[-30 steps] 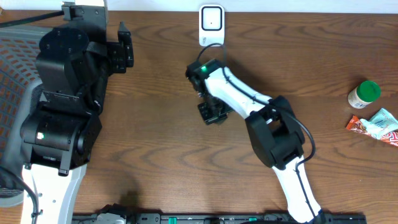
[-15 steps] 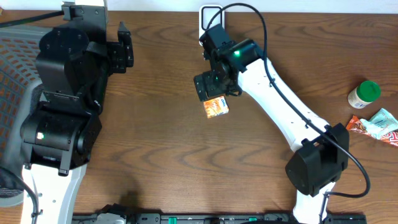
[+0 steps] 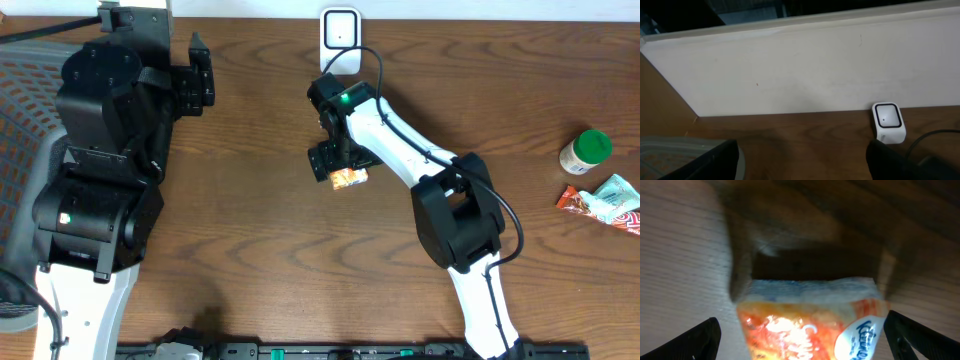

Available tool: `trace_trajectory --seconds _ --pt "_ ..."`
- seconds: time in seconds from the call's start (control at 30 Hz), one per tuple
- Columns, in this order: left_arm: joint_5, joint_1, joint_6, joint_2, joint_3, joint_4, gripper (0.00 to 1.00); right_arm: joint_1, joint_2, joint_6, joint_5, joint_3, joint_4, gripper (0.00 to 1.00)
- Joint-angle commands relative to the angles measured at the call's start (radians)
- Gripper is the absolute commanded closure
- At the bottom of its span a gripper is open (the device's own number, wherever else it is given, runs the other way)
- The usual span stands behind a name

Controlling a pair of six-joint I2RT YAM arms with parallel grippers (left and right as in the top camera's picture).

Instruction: Scan the item barcode

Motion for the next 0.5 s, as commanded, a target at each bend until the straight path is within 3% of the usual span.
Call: trace_trajectory --seconds 0.0,0.47 --pt "0.013 0.004 -0.016 -0.013 -0.010 0.001 0.18 0.000 0.015 -0.015 0.056 0.001 0.003 0.01" --pt "0.013 0.004 -0.016 -0.013 -0.011 -0.002 0.18 0.005 0.037 -0.023 0.056 0.001 0.005 0.01"
